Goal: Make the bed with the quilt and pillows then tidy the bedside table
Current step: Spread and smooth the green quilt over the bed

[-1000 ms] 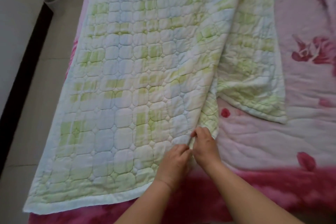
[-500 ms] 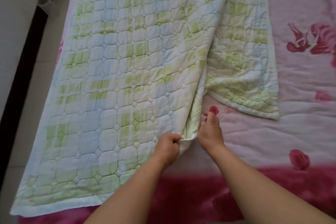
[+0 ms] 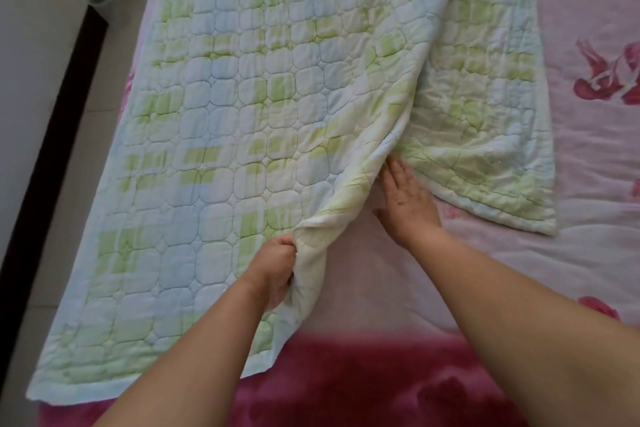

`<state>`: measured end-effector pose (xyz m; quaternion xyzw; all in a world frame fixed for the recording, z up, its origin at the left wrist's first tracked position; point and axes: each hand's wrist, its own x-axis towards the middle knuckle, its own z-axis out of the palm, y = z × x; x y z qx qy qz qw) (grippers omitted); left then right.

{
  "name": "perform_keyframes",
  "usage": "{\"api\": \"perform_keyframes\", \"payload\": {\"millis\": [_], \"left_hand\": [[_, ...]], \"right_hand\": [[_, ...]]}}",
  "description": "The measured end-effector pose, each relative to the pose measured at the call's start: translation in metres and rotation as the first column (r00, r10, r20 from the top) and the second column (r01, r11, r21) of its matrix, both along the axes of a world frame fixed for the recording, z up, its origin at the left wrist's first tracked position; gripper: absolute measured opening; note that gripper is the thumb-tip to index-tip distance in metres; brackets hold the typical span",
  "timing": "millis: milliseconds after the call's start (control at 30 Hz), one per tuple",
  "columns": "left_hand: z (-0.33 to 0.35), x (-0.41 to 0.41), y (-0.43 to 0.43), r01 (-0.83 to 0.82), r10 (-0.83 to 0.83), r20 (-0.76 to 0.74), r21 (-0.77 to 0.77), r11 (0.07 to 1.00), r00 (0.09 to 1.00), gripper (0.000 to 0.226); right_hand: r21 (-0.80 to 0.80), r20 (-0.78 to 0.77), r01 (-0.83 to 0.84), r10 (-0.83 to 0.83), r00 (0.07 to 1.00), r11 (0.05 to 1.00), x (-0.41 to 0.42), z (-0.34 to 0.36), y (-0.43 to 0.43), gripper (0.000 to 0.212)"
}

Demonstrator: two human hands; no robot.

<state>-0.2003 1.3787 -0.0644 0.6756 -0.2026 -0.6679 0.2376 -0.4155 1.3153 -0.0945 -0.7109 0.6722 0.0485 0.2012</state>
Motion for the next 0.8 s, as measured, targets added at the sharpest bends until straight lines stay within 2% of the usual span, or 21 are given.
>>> {"api": "perform_keyframes", "payload": {"millis": [67, 133, 200, 233, 300, 367, 467, 567, 700, 800], "left_hand": [[-0.008, 0.009, -0.002, -0.258, 0.257, 0.078, 0.009, 0.966, 0.963, 0.020], [-0.017, 0.020, -0.006, -0.518, 0.508, 0.199, -0.002, 0.855, 0.838, 0.025], [-0.027, 0.033, -0.011, -0.674, 0.653, 0.311, -0.052, 0.737, 0.690, 0.032], [-0.027, 0.033, -0.015, -0.704, 0.675, 0.349, -0.058, 0.708, 0.650, 0.032], [-0.037, 0.037, -0.022, -0.727, 0.685, 0.397, -0.062, 0.684, 0.611, 0.034], [-0.043, 0.040, -0.029, -0.766, 0.713, 0.388, -0.025, 0.642, 0.584, 0.029], [-0.047, 0.043, -0.033, -0.799, 0.734, 0.353, 0.070, 0.597, 0.580, 0.022], [-0.049, 0.047, -0.035, -0.757, 0.686, 0.374, 0.073, 0.649, 0.624, 0.031], [-0.050, 0.045, -0.036, -0.703, 0.637, 0.374, 0.062, 0.708, 0.674, 0.034], [-0.052, 0.043, -0.033, -0.666, 0.606, 0.404, 0.012, 0.746, 0.685, 0.034]], "right_hand": [[0.031, -0.031, -0.059, 0.060, 0.998, 0.998, 0.006, -0.003, -0.011, 0.085], [0.059, -0.050, -0.103, 0.106, 0.993, 0.993, 0.011, -0.007, -0.023, 0.083], [0.078, -0.053, -0.155, 0.159, 0.986, 0.985, 0.016, -0.013, -0.035, 0.079], [0.066, -0.047, -0.173, 0.176, 0.983, 0.983, 0.015, -0.015, -0.040, 0.076], [0.000, -0.030, -0.191, 0.191, 0.981, 0.982, 0.021, -0.025, -0.050, 0.068], [-0.073, -0.006, -0.189, 0.189, 0.982, 0.979, 0.027, -0.032, -0.061, 0.055], [-0.093, -0.003, -0.170, 0.171, 0.985, 0.981, 0.033, -0.036, -0.073, 0.034], [-0.095, -0.078, -0.176, 0.169, 0.983, 0.980, 0.034, -0.035, -0.088, 0.025], [0.010, -0.186, -0.199, 0.197, 0.963, 0.980, 0.031, -0.023, -0.087, 0.023], [0.232, -0.336, -0.210, 0.281, 0.899, 0.950, 0.019, -0.016, -0.057, 0.031]]}}
